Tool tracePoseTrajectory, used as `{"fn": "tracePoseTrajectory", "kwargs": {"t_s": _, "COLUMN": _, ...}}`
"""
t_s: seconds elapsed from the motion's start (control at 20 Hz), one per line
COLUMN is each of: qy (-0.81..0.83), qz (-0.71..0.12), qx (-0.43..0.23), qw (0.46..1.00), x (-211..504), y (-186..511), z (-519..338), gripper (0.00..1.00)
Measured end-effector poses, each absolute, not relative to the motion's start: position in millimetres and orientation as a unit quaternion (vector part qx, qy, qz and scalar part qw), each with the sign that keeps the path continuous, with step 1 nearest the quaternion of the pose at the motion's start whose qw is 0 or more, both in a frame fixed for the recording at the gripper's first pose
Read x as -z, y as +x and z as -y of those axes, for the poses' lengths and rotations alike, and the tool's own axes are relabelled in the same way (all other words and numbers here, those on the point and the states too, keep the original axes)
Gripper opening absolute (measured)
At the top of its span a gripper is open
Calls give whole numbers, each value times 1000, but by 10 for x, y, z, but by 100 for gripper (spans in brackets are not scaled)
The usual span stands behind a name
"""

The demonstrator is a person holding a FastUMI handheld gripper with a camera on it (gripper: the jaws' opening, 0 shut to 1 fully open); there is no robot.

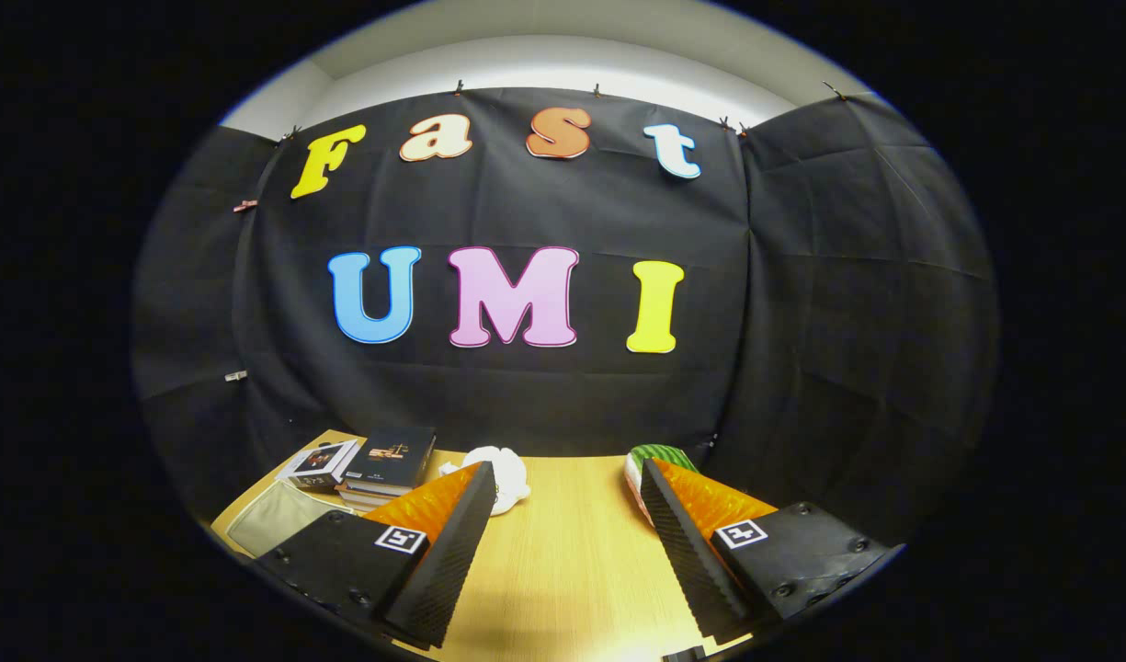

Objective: Open the storage box then place both shoes into the box .Put the left shoe in first, then the right shoe, with the right side of both shoes facing outward in a uniform manner.

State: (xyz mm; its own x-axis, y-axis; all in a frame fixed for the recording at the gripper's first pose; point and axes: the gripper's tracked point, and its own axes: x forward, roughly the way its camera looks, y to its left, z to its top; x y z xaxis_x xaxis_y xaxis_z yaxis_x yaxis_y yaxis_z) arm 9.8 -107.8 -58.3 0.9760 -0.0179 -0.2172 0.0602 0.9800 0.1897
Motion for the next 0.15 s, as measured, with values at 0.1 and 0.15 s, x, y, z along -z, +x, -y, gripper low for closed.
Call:
{"fn": "tracePoseTrajectory", "kwargs": {"t_s": 0.1, "qy": 109, "qz": -116, "qx": 27, "qw": 987, "x": 648, "y": 69, "z": 1191, "gripper": 98}}
{"fn": "tracePoseTrajectory", "kwargs": {"t_s": 0.15, "qy": 113, "qz": -117, "qx": 30, "qw": 986, "x": 682, "y": 75, "z": 1234, "gripper": 98}}
